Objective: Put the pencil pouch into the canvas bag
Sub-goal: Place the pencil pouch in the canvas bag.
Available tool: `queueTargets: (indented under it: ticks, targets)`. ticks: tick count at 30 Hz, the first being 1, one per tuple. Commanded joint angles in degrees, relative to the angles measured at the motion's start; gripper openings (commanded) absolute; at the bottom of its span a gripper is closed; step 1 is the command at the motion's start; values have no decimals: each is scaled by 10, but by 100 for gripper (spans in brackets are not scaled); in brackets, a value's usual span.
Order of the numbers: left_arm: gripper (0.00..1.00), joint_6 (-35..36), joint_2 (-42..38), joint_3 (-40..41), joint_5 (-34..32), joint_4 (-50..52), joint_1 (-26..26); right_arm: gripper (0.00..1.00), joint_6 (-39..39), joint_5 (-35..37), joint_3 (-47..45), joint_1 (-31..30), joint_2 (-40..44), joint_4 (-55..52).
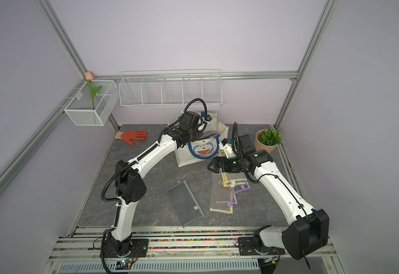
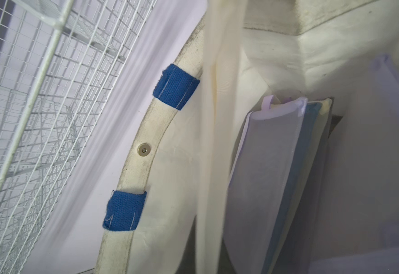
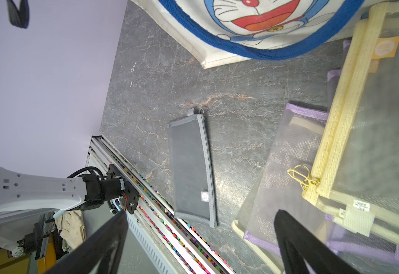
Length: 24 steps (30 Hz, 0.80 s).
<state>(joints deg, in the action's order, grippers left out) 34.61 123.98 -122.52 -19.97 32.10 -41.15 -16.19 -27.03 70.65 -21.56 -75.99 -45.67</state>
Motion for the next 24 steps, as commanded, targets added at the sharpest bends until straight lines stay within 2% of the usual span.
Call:
queueTargets:
  ticks: [1, 4, 6, 11, 14, 18, 24]
  targets:
    - [22, -11, 0, -35, 20, 10, 3, 98, 12, -5, 3, 6, 6, -8]
    - [42, -13, -13, -36, 21, 16, 2, 97, 10, -9, 3, 6, 4, -5]
    - [50, -12, -24, -35, 21, 19, 2, 97, 9, -11, 3, 7, 6, -5]
    - [54, -37, -64, -41, 17, 20, -3, 98, 10, -8, 2, 6, 11, -5]
    - [55, -96, -113, -35, 28, 28, -9, 97, 10, -8, -2, 6, 9, -1]
    - [64, -190, -228, 74, 31, 12, -34, 97, 4, -12, -16, 5, 3, 12]
    - [74, -401, -415, 311, 47, 24, -59, 98, 2, -12, -22, -16, -17, 18]
